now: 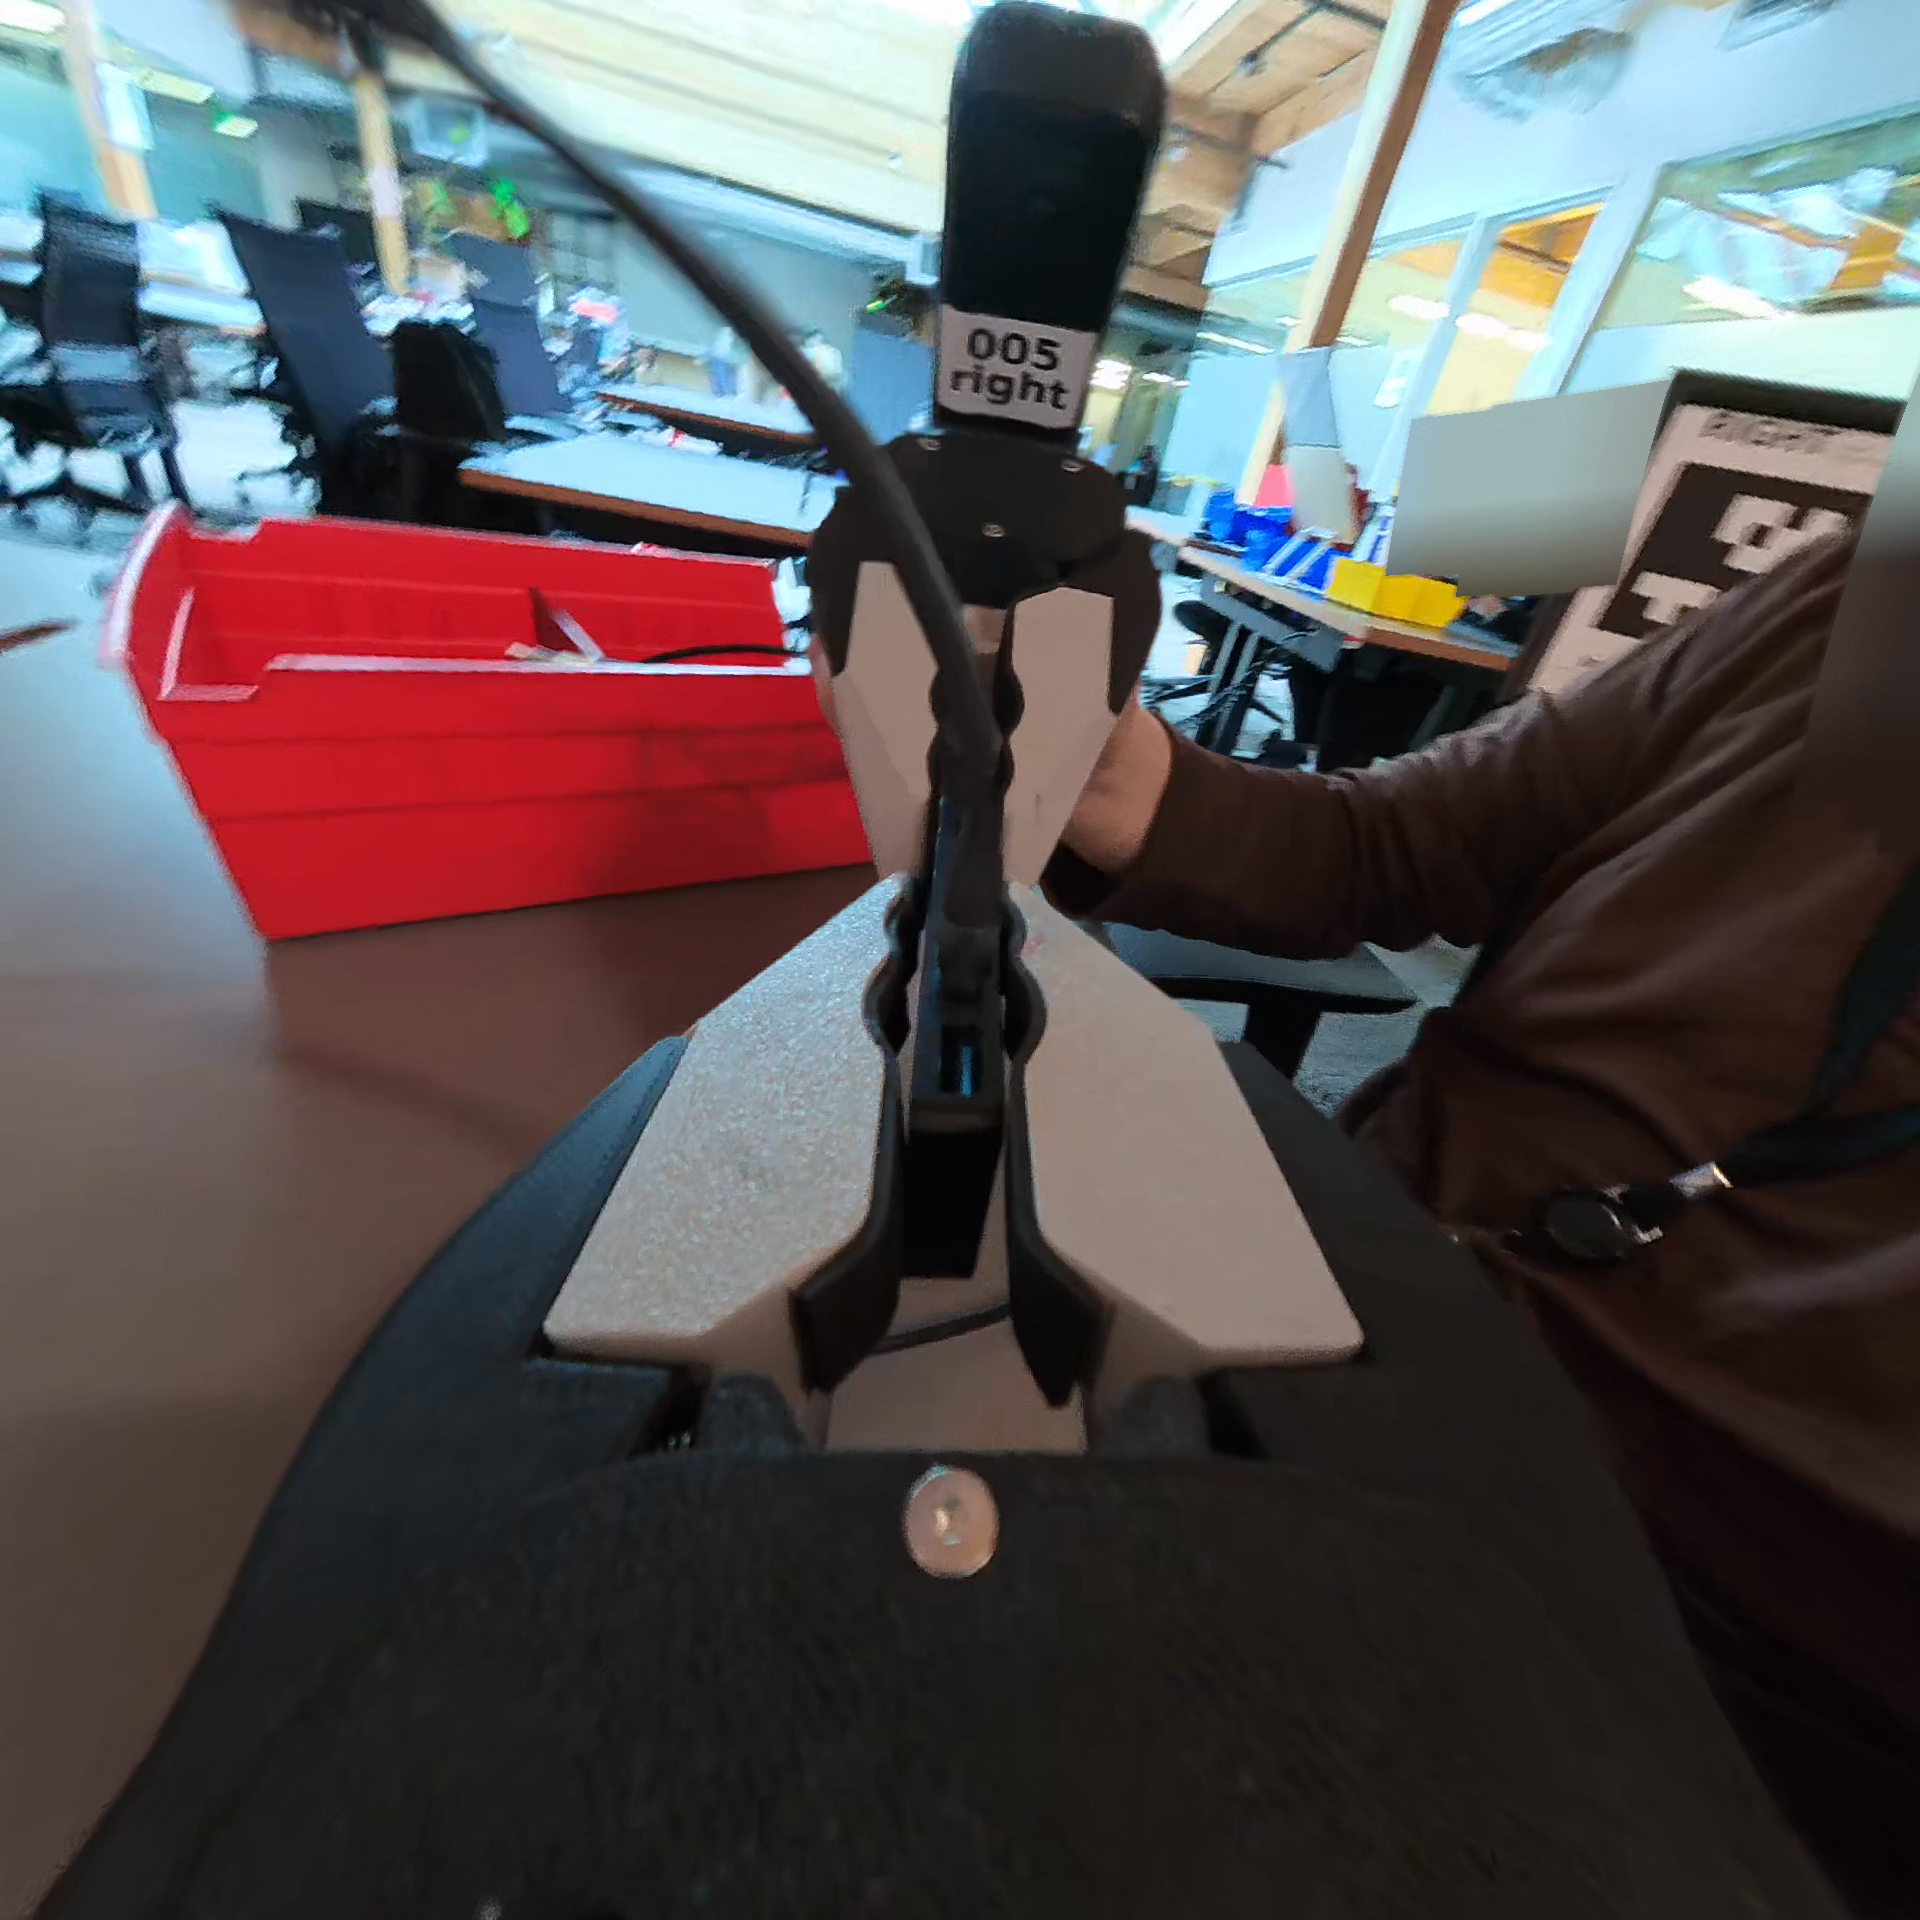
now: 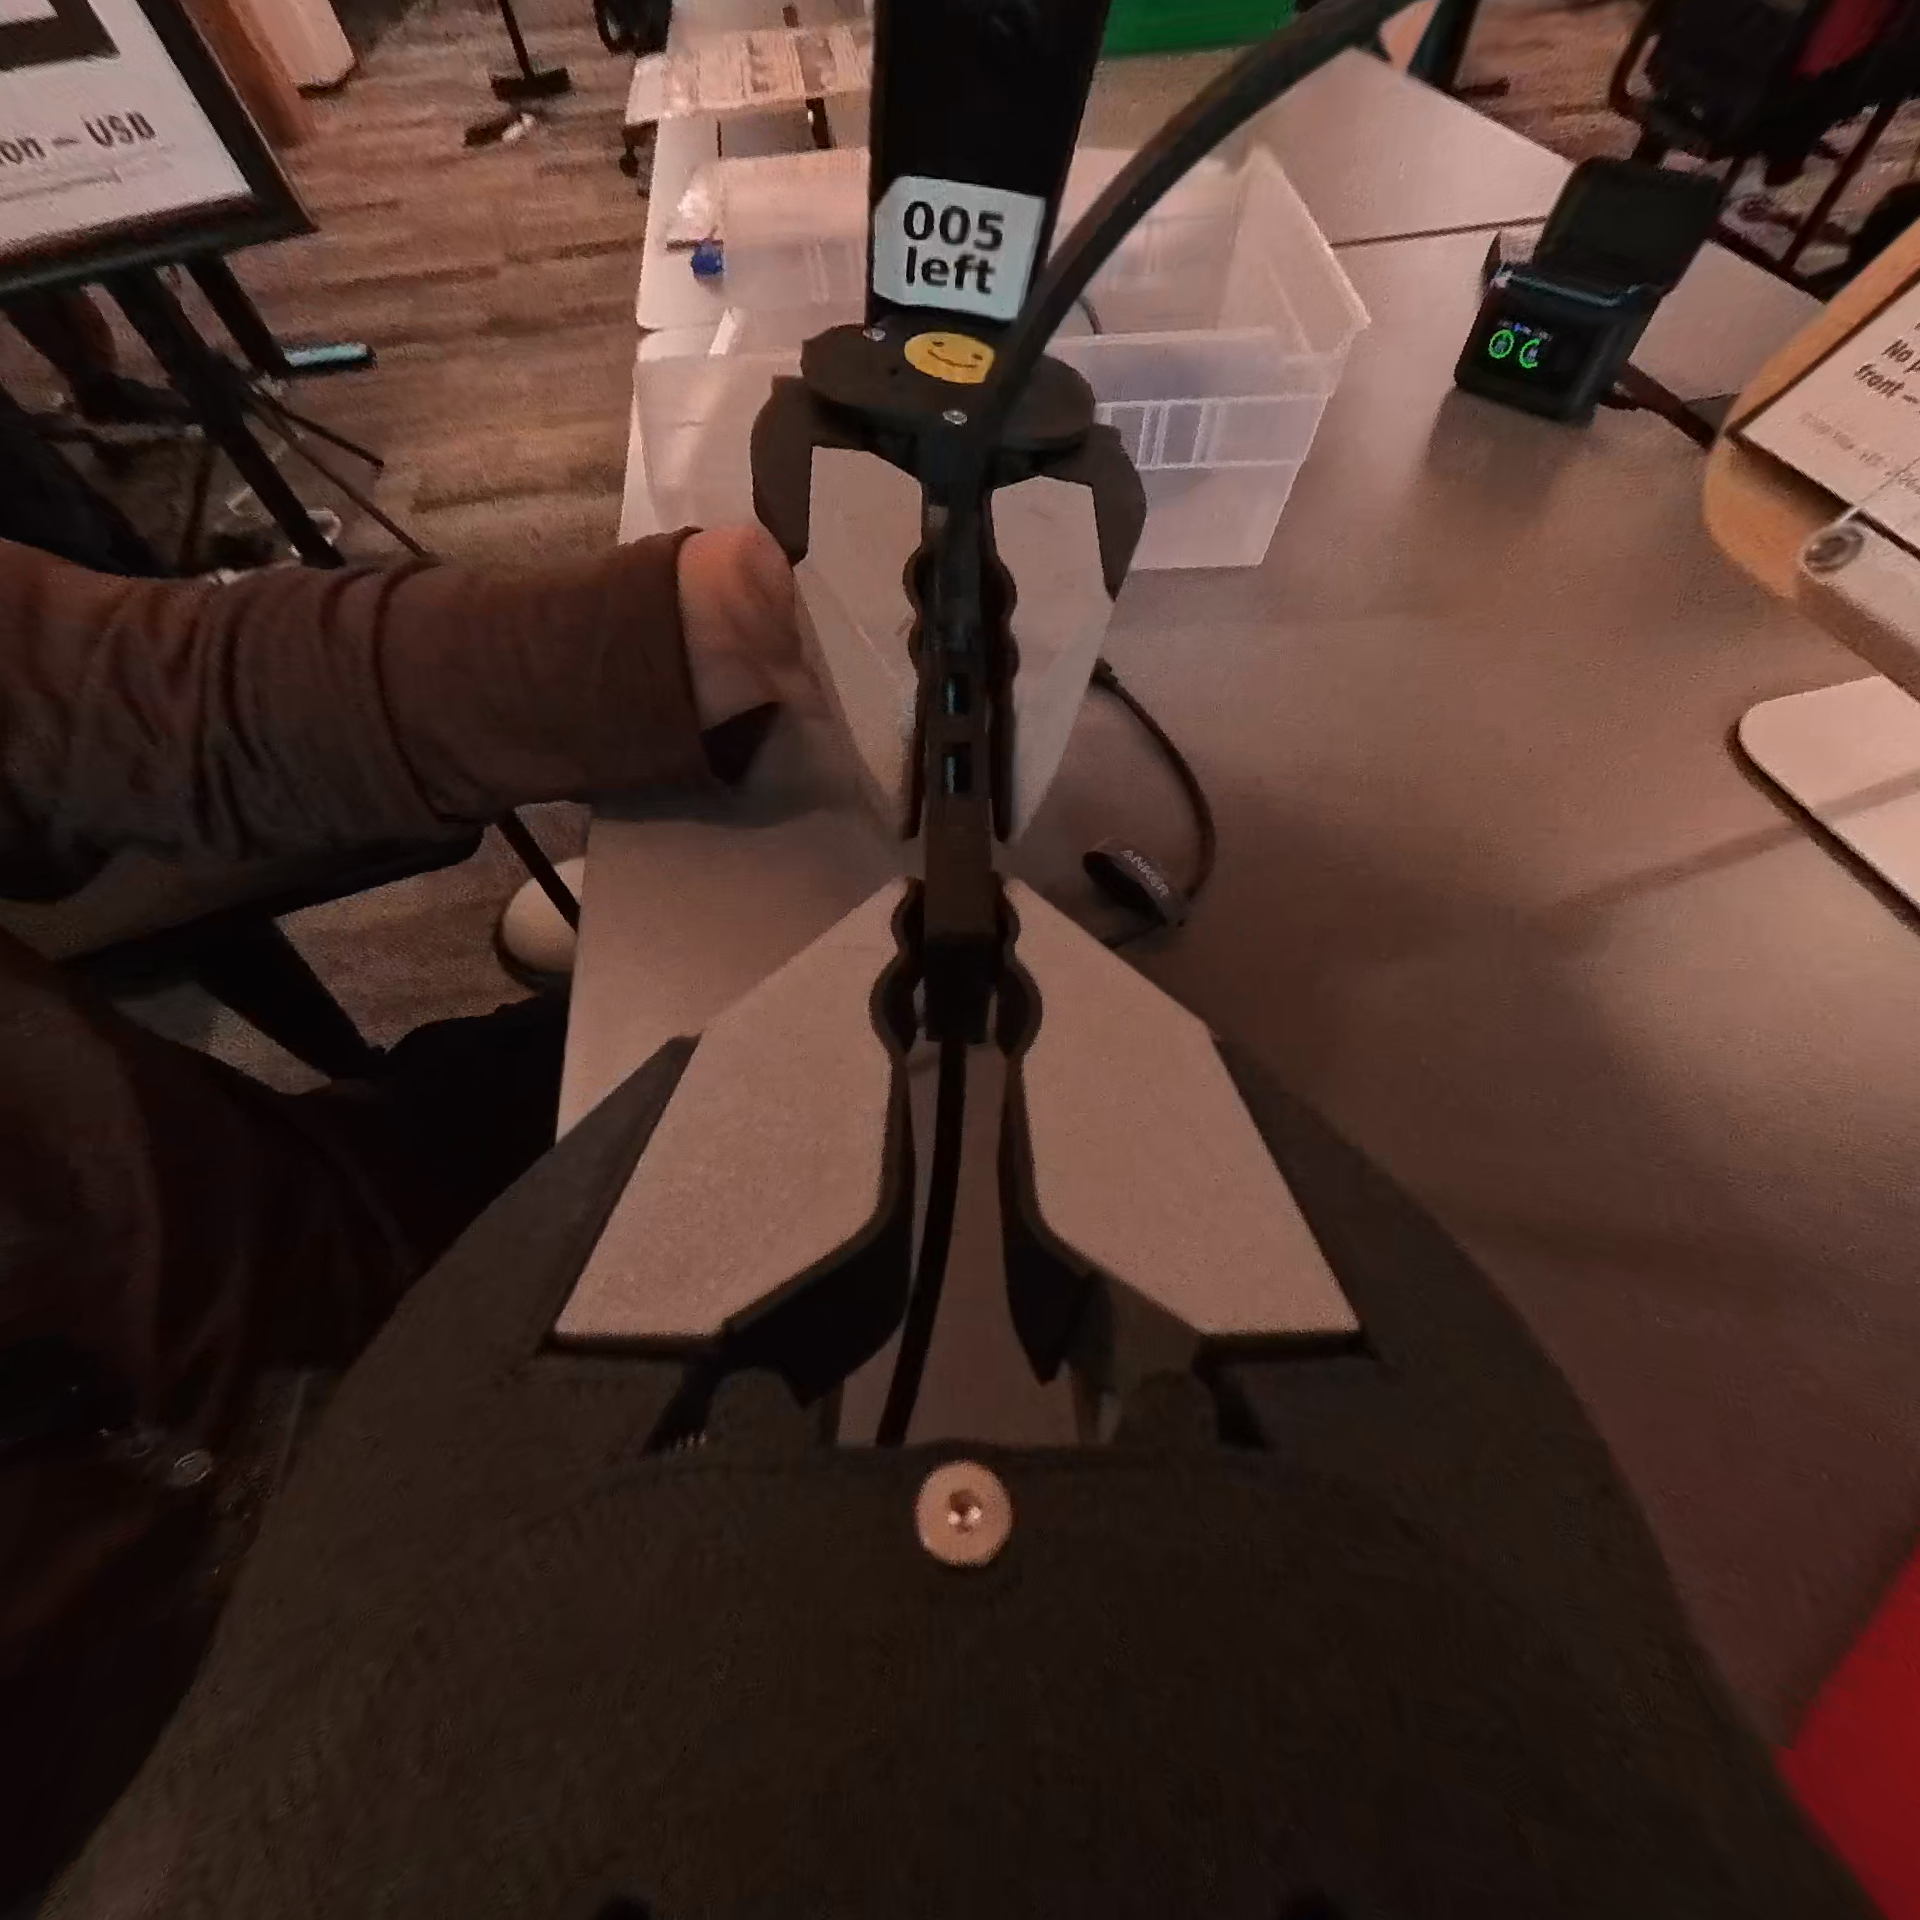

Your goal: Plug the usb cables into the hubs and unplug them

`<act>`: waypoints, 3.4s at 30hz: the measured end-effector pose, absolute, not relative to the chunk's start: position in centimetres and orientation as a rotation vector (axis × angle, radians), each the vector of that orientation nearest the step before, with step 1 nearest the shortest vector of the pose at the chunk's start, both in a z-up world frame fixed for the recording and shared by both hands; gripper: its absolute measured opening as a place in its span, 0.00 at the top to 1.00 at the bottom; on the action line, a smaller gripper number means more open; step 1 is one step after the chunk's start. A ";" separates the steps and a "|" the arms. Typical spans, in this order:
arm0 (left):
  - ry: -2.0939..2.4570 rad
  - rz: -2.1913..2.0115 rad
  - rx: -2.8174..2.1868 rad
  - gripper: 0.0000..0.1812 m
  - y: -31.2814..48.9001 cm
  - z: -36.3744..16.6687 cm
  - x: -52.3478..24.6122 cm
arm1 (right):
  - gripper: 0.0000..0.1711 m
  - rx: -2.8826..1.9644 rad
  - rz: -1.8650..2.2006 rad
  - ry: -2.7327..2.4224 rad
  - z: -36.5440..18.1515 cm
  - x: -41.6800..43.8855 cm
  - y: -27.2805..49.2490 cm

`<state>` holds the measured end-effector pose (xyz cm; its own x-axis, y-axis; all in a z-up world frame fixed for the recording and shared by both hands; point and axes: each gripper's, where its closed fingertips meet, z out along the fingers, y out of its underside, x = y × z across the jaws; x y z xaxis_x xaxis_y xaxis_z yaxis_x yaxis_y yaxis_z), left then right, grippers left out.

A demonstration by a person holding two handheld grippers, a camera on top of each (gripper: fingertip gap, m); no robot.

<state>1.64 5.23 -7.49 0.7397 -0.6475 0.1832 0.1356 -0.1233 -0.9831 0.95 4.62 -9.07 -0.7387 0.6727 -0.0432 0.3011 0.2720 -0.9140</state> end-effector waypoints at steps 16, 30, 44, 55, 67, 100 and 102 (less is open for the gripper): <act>0.377 -0.665 -1.716 0.95 6.2 -10.2 0.7 | 0.96 -0.941 1.837 -2.137 -10.6 0.7 6.4; 0.352 -0.537 -1.777 0.95 6.8 -11.4 -0.5 | 0.98 -0.849 1.663 -2.089 -8.7 -0.9 7.7; 0.271 -0.512 -1.815 0.95 7.5 -12.3 -1.8 | 0.95 -0.806 1.665 -2.207 -9.6 -4.3 4.6; 0.304 -0.578 -1.727 0.94 7.8 -11.3 -0.6 | 0.95 -0.865 1.879 -2.113 -9.2 -3.6 4.6; 0.176 -0.608 -1.673 0.95 8.2 -10.6 -1.6 | 0.96 -0.852 1.862 -1.992 -8.4 -4.5 4.8; 0.074 -0.600 -1.509 0.95 6.8 -7.8 -2.5 | 0.99 -0.993 2.371 -1.034 1.0 -6.5 13.3; 0.094 -0.579 -1.502 0.95 7.0 -7.4 -2.5 | 0.99 -0.989 2.305 -1.160 -0.1 -6.5 12.3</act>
